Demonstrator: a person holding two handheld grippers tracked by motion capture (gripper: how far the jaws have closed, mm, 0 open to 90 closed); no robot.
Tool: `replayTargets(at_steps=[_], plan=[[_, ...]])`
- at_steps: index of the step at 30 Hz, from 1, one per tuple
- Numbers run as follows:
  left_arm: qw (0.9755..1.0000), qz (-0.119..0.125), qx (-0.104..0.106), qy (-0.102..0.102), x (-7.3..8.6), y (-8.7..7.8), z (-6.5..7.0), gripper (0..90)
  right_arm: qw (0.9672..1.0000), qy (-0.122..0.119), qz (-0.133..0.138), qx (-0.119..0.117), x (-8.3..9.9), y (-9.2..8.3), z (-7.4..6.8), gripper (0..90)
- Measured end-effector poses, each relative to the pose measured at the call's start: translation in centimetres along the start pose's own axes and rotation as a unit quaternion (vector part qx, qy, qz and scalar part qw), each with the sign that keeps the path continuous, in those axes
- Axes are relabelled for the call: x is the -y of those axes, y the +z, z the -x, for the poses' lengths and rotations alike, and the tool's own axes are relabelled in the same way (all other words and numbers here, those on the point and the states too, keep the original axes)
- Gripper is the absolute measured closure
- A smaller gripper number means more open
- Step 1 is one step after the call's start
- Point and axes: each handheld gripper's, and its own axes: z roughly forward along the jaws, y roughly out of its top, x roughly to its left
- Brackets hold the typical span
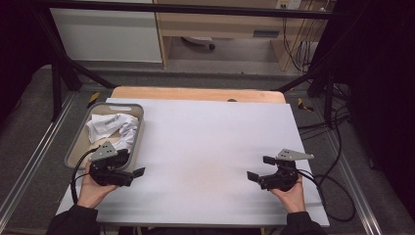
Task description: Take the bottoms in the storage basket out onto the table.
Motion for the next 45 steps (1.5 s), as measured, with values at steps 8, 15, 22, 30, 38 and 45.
replayTargets(at_steps=[8,15,22,30,38,45], plan=[[1.0000,-0.002,-0.003,-0.002,-0.1,-0.2,-0.1,2.4,1.0000,0.001,-0.001,0.001,0.0,0.1,0.0,0.6],[0.9999,-0.004,-0.009,-0.004,-0.1,-0.4,-0.3,2.4,1.0000,-0.001,-0.003,0.001,0.0,0.1,0.1,0.6],[0.9999,-0.006,-0.013,-0.006,-0.2,-0.7,-0.5,2.4,1.0000,0.000,-0.004,0.001,0.0,0.1,0.0,0.6],[0.9998,-0.007,-0.018,-0.010,-0.2,-1.1,-0.8,2.4,1.0000,0.001,-0.003,0.001,0.0,0.0,0.0,0.6],[0.9996,-0.008,-0.024,-0.011,-0.2,-1.5,-1.2,2.4,1.0000,0.001,-0.005,0.002,0.0,0.0,0.0,0.6],[0.9995,-0.010,-0.026,-0.013,-0.2,-1.7,-1.5,2.4,1.0000,-0.002,-0.006,0.004,0.0,0.1,0.0,0.6]])
